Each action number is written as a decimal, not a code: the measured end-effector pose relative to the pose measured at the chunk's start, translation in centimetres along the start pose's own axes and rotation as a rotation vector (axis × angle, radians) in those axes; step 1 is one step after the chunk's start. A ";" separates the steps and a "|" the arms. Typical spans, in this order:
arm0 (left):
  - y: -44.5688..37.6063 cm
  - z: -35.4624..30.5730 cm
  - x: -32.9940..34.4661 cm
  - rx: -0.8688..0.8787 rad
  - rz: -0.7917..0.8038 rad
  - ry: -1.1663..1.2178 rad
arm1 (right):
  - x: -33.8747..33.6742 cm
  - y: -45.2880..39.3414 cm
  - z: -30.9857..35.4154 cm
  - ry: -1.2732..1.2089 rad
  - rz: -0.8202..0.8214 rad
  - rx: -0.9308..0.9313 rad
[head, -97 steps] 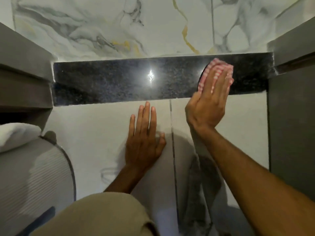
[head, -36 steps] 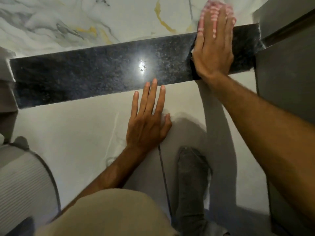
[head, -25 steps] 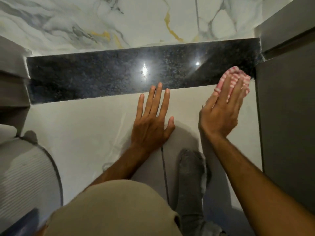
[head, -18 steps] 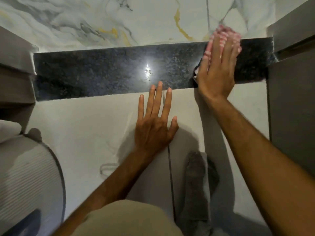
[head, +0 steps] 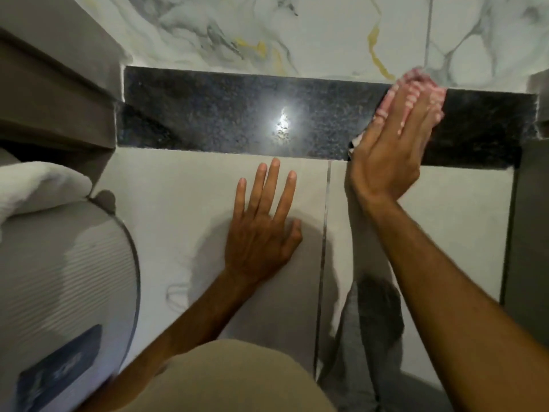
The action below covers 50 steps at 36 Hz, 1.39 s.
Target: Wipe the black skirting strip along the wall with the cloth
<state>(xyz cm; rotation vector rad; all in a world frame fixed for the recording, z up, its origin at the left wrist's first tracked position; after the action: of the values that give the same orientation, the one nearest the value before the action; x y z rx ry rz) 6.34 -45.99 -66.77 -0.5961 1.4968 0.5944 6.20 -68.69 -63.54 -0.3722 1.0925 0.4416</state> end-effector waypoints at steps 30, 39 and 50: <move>6.7 11.5 -1.3 -0.434 0.080 -0.057 | 1.5 9.9 7.3 -0.053 0.339 -0.560; 6.9 11.5 -0.6 -0.442 0.045 -0.107 | 8.1 9.5 21.3 -0.105 0.512 -0.719; 7.1 11.5 -0.4 -0.455 -0.002 -0.117 | 5.6 8.9 17.0 -0.076 0.425 -0.583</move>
<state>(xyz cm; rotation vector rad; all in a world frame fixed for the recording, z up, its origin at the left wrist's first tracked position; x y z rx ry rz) 9.81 -32.96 -66.48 -0.8948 1.2540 0.9638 16.76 -51.70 -62.21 -0.6290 0.9527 1.1537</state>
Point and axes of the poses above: each hand's wrist, its own y-axis away from the middle knuckle, its own x-axis out of the palm, z = x × y, the point moved 6 cm from there along -y, towards the middle knuckle, and after that the axes turned 12 degrees about -y, right-handed, at the moved point
